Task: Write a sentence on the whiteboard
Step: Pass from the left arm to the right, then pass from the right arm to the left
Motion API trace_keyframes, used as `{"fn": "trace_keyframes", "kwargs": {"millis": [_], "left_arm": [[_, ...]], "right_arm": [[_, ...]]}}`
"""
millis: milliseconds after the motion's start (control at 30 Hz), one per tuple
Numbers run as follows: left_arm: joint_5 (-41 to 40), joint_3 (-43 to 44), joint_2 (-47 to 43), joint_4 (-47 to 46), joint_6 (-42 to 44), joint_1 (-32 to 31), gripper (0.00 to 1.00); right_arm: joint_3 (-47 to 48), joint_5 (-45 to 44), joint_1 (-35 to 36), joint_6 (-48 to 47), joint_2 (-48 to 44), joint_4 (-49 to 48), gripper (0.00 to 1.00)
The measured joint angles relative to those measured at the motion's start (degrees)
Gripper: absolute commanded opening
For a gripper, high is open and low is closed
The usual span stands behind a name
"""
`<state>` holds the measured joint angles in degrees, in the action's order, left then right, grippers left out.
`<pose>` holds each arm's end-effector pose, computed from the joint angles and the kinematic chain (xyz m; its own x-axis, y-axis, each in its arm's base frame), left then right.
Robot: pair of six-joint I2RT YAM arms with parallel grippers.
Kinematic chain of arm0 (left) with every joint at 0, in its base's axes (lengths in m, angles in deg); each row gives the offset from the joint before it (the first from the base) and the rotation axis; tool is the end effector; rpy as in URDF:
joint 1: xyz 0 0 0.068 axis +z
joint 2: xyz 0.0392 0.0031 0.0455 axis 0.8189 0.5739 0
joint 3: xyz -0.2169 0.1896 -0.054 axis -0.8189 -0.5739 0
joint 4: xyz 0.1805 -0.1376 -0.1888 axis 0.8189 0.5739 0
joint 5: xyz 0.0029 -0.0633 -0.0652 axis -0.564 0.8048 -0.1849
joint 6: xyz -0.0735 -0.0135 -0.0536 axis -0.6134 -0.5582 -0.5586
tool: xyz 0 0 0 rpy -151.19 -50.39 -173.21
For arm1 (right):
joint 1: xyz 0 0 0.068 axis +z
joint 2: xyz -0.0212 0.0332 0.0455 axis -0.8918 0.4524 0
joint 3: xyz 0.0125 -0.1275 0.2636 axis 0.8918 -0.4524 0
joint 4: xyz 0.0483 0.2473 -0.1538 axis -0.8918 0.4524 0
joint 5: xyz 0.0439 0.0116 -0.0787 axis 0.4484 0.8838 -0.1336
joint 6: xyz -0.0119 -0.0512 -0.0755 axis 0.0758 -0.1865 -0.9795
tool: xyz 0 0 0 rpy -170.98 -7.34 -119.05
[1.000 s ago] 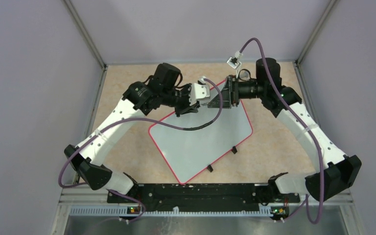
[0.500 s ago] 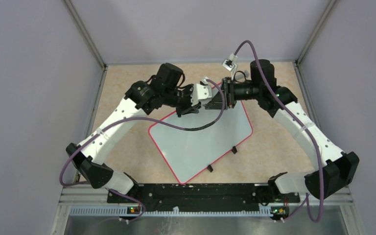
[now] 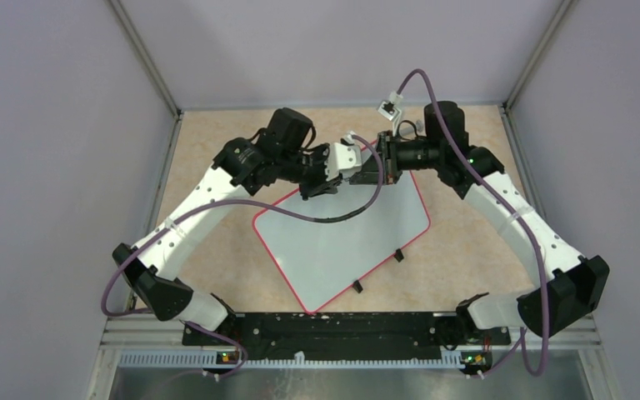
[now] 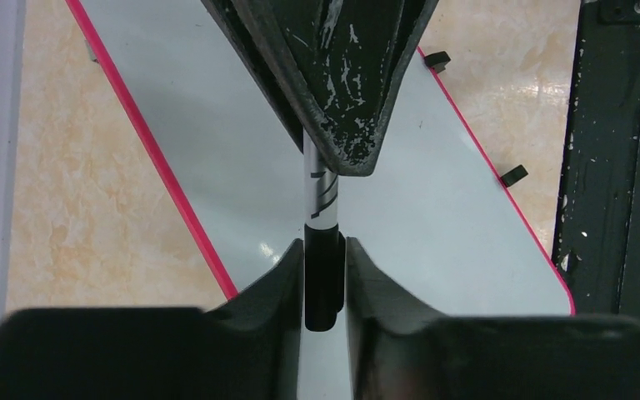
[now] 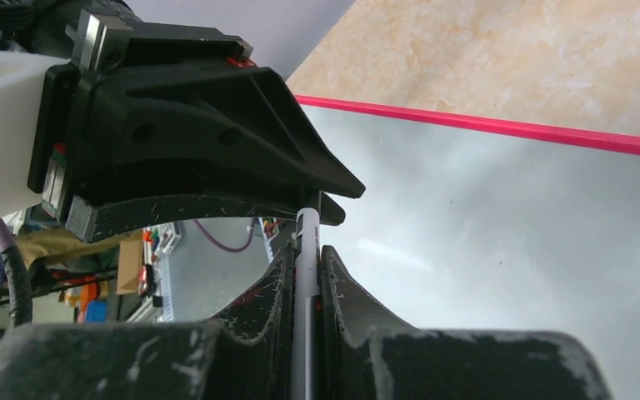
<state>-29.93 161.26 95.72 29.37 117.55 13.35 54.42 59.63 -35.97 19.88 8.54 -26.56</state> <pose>0.2484 -0.2682 0.4143 0.0834 0.6430 -0.7613 0.9748 0.1060 0.1963 0.2782 0.2146 0.4034 -0.6940 -0.0896 -0.7143 -0.7033 0.2966 0.6461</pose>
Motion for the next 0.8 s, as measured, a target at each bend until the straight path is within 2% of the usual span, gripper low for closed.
{"fn": "trace_keyframes", "kwargs": {"millis": [133, 367, 567, 800], "left_arm": [[3.5, -0.09, -0.22, -0.37, -1.25, 2.27, 0.47], [16.41, -0.2, -1.77, -1.64, -6.45, 12.24, 0.63], [24.06, -0.46, -1.77, -3.45, -9.81, 12.83, 0.64], [30.71, -1.2, -0.94, -4.94, -12.63, 12.74, 0.56]], "right_arm": [[0.0, 1.25, -0.85, -0.2, 0.0, -0.04, 0.0], [-0.02, 4.26, -1.84, -1.09, -0.11, -2.69, 0.0], [-0.26, 6.47, -1.81, -1.53, -0.52, -3.26, 0.0], [-0.55, 7.87, -1.77, -2.51, -1.79, -3.5, 0.0]]}}
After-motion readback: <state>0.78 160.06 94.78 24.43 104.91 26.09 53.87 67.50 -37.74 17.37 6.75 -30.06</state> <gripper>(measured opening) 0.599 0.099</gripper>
